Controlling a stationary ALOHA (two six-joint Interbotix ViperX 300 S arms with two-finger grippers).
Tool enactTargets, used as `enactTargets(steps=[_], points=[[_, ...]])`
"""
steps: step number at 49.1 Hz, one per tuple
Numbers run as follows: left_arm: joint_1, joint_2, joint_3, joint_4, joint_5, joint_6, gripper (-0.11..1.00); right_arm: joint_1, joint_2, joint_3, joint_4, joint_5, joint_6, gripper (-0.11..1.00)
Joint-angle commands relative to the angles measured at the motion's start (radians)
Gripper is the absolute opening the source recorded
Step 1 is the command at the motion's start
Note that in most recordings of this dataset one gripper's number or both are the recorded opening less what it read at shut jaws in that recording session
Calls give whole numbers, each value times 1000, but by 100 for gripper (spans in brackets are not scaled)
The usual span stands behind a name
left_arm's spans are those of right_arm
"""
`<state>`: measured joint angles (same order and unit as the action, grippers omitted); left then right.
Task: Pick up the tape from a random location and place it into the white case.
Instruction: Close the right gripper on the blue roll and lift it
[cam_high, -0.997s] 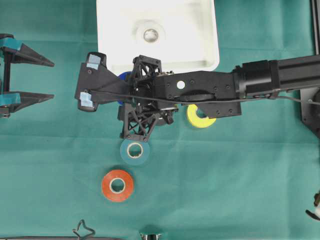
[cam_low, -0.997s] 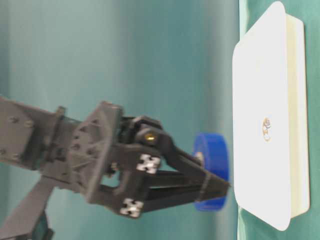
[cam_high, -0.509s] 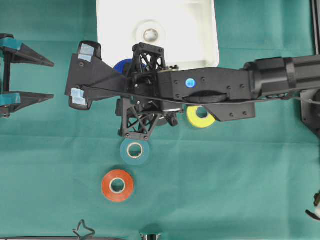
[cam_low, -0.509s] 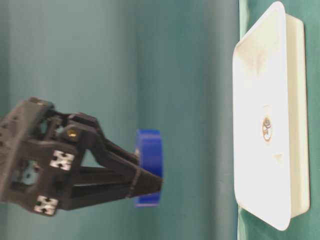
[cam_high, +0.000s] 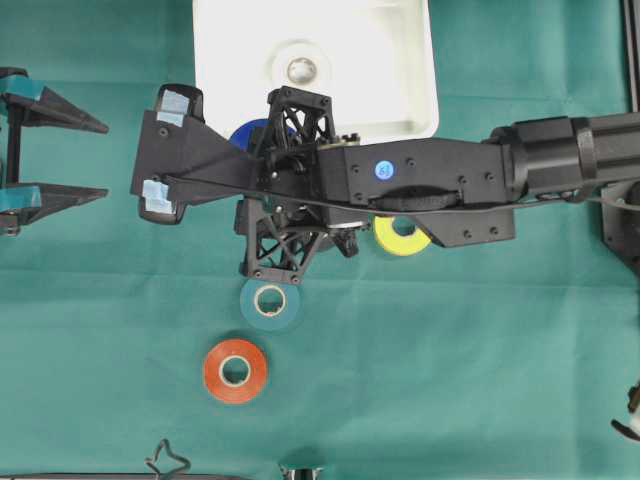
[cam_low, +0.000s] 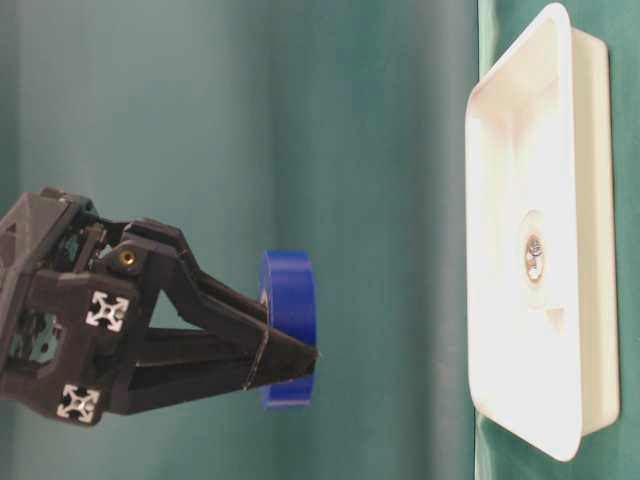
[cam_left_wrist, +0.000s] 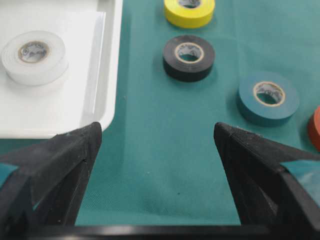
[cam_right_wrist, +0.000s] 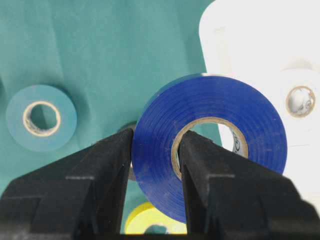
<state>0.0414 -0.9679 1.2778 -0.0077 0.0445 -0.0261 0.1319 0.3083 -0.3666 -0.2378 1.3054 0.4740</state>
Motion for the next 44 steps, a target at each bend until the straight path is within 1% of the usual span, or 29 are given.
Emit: enactTargets(steps=[1, 36, 44], points=[[2, 8, -11, -2, -5, 0, 96, 5, -52, -28, -3, -2, 2, 31], [3, 8, -11, -2, -5, 0, 96, 5, -52, -28, -5, -3, -3, 31], [3, 8, -9, -2, -5, -2, 96, -12, -52, -28, -8, -2, -12, 31]])
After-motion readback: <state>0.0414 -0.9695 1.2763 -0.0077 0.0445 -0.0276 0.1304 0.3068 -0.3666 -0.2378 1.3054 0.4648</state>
